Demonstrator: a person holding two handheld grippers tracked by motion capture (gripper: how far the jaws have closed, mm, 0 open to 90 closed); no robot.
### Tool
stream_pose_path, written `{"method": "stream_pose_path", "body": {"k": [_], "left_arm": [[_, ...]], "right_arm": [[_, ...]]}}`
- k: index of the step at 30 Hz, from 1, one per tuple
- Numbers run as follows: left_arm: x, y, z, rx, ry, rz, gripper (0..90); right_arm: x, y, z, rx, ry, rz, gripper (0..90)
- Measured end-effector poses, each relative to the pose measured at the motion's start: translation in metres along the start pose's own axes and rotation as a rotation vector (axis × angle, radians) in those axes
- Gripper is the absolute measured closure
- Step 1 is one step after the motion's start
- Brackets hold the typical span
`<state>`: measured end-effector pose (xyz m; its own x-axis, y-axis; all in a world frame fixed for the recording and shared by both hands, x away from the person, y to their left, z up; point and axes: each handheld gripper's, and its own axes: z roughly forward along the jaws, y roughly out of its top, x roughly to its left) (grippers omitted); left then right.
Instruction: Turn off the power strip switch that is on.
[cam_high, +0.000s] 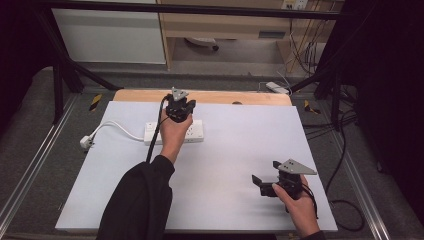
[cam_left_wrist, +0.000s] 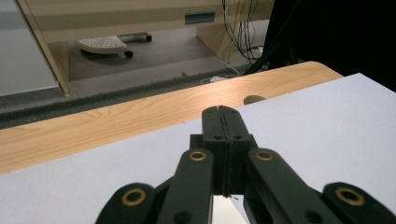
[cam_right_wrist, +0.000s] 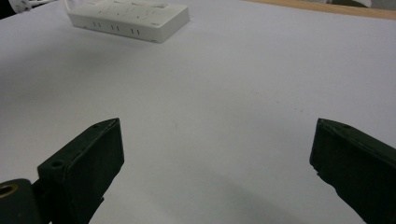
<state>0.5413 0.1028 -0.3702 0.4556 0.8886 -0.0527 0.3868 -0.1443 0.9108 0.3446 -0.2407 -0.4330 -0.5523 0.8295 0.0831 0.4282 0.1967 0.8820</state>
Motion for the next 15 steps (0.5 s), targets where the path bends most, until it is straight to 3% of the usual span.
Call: {"method": "stream_pose_path", "body": {"k": [15], "left_arm": [[-0.0032,-0.0048,0.0076,0.017,-0.006,-0.003,90.0]], "right_arm": [[-0.0005,0.0004,-0.0001,-0.001,0.001,0.001,3.3]]}}
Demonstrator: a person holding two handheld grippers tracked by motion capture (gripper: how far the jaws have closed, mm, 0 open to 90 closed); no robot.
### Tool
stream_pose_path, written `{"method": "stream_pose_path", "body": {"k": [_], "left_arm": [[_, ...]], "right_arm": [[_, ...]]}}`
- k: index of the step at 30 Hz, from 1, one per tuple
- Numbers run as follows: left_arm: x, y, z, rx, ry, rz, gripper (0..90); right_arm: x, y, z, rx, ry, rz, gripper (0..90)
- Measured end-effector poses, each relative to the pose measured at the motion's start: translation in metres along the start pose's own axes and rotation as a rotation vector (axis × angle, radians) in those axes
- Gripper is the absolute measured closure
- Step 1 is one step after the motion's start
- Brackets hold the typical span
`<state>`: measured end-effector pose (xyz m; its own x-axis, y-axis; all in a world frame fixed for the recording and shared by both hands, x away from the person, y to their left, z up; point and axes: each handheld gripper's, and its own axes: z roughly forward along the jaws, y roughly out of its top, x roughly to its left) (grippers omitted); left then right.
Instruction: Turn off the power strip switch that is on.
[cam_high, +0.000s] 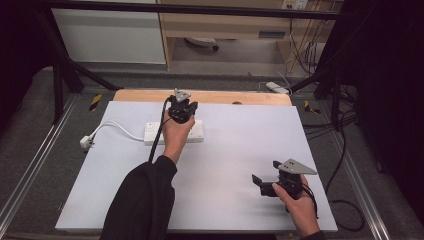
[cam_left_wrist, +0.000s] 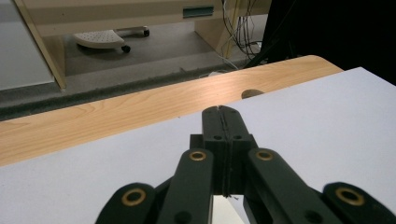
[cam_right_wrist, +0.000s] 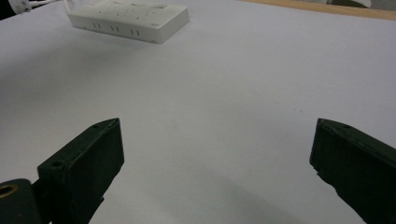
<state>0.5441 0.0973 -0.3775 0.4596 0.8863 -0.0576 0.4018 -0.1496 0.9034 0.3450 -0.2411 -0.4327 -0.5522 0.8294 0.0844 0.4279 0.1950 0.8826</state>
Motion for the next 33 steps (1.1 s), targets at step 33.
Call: {"method": "stream_pose_path", "body": {"k": [33], "left_arm": [[0.010,-0.013,0.005,0.042,0.012,-0.007,90.0]], "right_arm": [[-0.002,0.000,0.001,0.009,-0.004,0.001,3.3]]}}
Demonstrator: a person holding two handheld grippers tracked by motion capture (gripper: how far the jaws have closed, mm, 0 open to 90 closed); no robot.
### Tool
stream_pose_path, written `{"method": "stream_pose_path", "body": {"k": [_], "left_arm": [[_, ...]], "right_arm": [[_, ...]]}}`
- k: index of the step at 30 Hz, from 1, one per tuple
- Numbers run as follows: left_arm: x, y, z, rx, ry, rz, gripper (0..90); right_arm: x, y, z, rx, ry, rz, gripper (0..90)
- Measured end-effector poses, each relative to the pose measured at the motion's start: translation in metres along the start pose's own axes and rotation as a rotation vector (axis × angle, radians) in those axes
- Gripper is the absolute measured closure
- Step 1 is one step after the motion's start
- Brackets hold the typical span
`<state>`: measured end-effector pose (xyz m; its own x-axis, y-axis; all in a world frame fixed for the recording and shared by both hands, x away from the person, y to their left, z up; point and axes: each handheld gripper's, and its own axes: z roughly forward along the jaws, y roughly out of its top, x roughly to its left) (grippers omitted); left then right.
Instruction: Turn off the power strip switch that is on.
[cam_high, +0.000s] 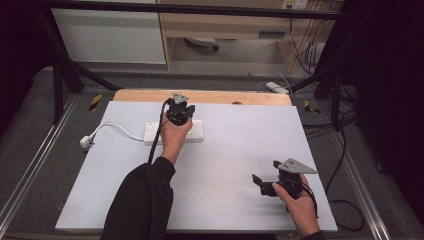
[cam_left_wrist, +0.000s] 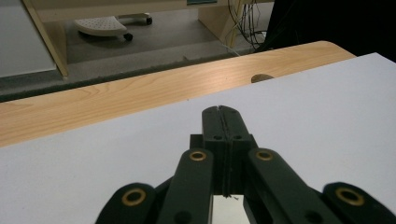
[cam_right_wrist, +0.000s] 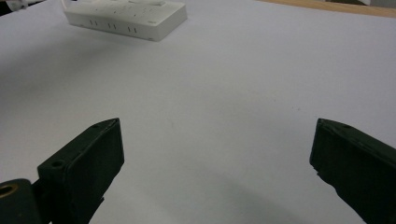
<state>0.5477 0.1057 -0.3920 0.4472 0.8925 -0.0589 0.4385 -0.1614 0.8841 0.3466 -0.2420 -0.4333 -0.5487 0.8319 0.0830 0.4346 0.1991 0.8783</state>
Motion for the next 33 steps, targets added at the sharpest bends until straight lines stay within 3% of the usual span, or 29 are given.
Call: {"method": "stream_pose_path", "body": {"k": [33], "left_arm": [[0.001,-0.014,0.012,0.054,-0.007,-0.004,90.0]], "right_arm": [[0.000,0.000,0.001,0.007,-0.006,-0.005,3.3]]}}
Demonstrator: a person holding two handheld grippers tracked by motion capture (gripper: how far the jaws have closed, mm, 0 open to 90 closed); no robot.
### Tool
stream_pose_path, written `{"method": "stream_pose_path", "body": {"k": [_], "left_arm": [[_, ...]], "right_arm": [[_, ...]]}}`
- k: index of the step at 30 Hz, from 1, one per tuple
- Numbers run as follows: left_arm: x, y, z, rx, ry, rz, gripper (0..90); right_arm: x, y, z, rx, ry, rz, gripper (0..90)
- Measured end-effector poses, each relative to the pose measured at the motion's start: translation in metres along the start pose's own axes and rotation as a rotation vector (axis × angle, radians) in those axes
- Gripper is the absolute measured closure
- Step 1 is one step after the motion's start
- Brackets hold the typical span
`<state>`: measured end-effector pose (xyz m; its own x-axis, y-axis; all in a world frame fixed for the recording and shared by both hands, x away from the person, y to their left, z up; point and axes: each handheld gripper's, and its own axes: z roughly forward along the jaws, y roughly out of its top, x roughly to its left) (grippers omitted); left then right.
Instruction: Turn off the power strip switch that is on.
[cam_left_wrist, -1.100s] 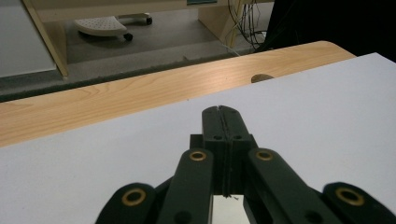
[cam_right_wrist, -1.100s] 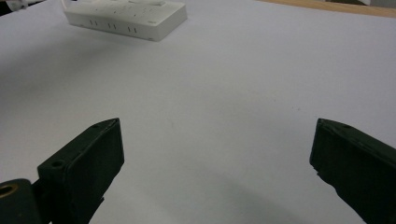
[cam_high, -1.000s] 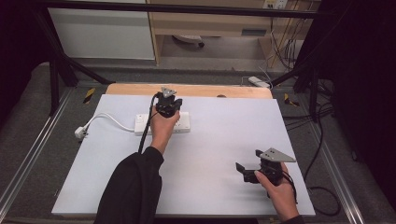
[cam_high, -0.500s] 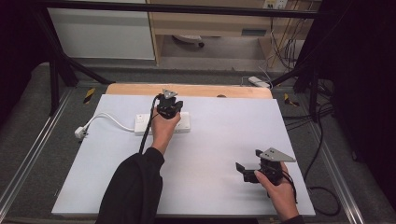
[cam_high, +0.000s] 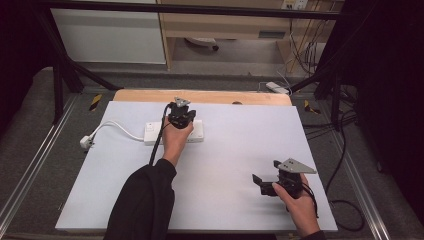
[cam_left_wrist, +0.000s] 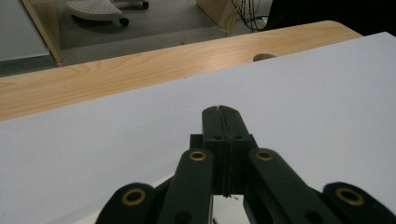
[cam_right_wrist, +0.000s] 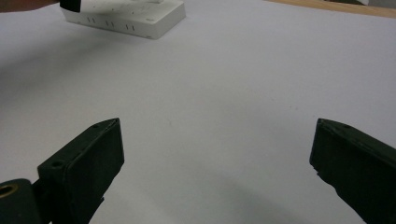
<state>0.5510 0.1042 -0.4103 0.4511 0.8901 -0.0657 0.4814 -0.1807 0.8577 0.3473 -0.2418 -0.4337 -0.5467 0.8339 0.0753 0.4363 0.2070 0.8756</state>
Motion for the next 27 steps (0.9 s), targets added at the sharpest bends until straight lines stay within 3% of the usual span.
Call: {"method": "stream_pose_path", "body": {"k": [27], "left_arm": [[0.002,-0.016,0.011,0.056,-0.001,-0.002,90.0]], "right_arm": [[-0.001,0.001,-0.001,-0.003,0.002,0.001,3.4]]}}
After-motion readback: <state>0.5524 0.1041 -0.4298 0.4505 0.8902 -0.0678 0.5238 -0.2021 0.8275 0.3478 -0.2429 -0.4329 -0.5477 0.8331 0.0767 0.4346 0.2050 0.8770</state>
